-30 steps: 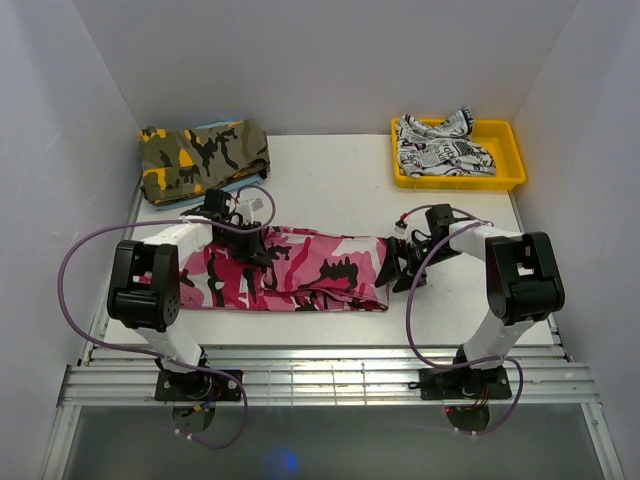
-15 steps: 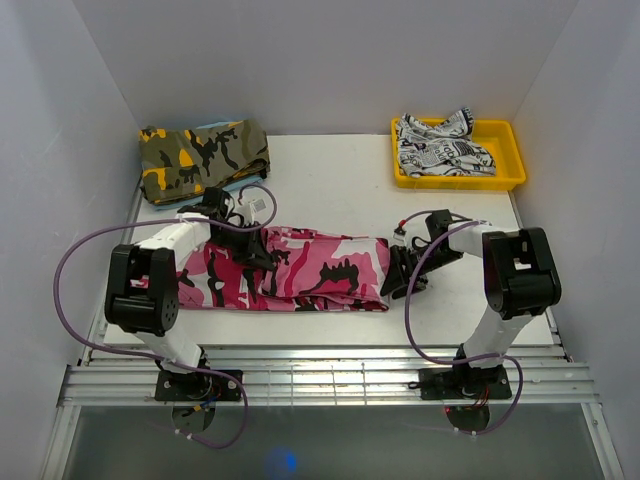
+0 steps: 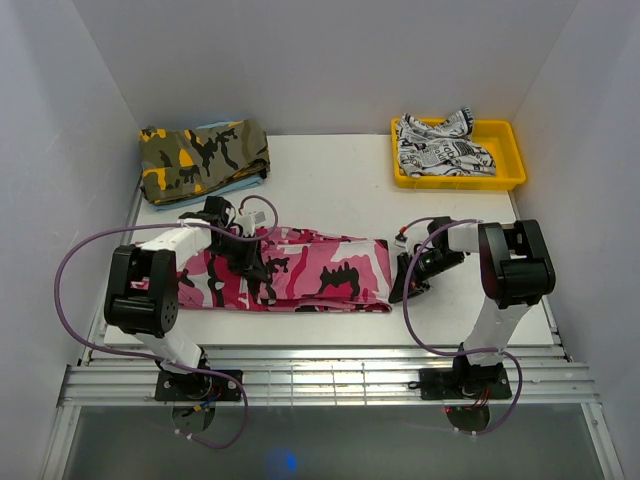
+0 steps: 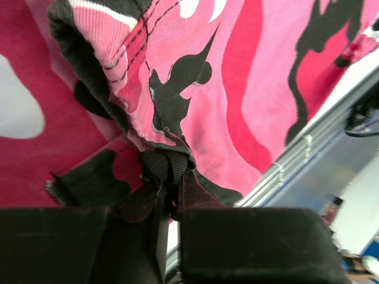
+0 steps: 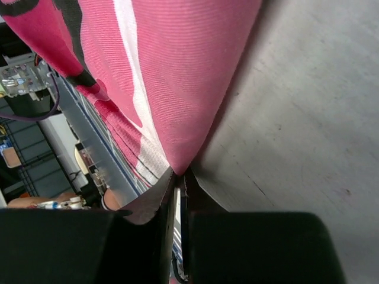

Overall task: Fold and stack the trousers
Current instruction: Fold the trousers

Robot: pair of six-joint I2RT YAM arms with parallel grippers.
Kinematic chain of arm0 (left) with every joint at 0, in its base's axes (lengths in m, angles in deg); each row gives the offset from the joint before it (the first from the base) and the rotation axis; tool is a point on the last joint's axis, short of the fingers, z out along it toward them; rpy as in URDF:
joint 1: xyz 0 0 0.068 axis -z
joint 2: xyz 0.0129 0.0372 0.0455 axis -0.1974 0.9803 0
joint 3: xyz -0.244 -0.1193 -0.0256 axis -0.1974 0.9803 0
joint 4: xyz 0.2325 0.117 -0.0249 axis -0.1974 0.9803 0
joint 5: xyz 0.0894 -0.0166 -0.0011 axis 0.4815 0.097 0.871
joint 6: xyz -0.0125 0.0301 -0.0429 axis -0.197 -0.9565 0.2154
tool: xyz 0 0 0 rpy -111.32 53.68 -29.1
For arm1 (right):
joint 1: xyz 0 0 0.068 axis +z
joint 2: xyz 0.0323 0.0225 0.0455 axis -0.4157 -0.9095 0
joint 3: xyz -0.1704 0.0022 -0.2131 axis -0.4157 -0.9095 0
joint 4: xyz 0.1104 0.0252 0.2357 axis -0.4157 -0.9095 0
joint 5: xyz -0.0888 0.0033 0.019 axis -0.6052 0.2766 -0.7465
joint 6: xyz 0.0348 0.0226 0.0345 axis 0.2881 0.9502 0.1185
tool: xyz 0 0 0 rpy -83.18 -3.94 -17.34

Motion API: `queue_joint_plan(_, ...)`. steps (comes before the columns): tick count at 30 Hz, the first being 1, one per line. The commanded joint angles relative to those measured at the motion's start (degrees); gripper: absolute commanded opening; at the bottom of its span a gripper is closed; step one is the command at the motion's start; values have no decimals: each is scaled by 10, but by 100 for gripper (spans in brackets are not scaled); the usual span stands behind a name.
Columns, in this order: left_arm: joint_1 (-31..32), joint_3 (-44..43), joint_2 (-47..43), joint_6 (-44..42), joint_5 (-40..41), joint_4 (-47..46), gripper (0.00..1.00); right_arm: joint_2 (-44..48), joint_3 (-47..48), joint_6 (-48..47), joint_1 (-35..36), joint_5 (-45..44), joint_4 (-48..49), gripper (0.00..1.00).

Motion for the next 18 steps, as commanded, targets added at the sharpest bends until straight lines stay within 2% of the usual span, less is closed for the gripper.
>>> queue_joint_plan(1, -5, -2, -5, -24, 40, -25, 34, 15, 6, -45, -4, -8, -29, 8)
queue_joint_plan(2, -5, -6, -6, -24, 51, -29, 40, 22, 12, -63, -3, -6, -40, 10)
queue_joint_plan(3, -5, -8, -8, -25, 58, -30, 46, 27, 17, -69, -5, -8, -49, 19)
queue_joint_plan(4, -5, -9, -12, -28, 61, -30, 50, 36, 29, -75, -7, -7, -64, 46)
queue_joint_plan(5, -5, -8, -21, -31, 64, -26, 57, 42, 32, -78, -18, -6, -65, 59)
queue_joint_plan(6, -5, -7, -29, -33, 66, -24, 61, 49, 33, -72, -26, -5, -64, 75)
queue_joint_plan(7, -5, -5, -38, -35, 69, -23, 64, 54, 32, -66, -30, -3, -57, 95)
queue_joint_plan(9, -8, 1, -83, -48, 69, -17, 73, 55, 29, -43, -36, 10, -29, 93)
queue_joint_plan(12, -13, 15, -163, -67, 69, -18, 89, 27, 23, -7, -35, 39, 26, 98)
queue_joint_plan(15, -14, -6, -214, -107, 42, 9, 98, -10, 21, 23, -34, 55, 77, 91)
queue_joint_plan(16, -15, -11, -222, -113, 31, 13, 98, -26, 21, 33, -34, 59, 86, 86)
queue_joint_plan(18, -15, -23, -227, -141, 0, 40, 98, -39, 19, 39, -33, 74, 102, 83)
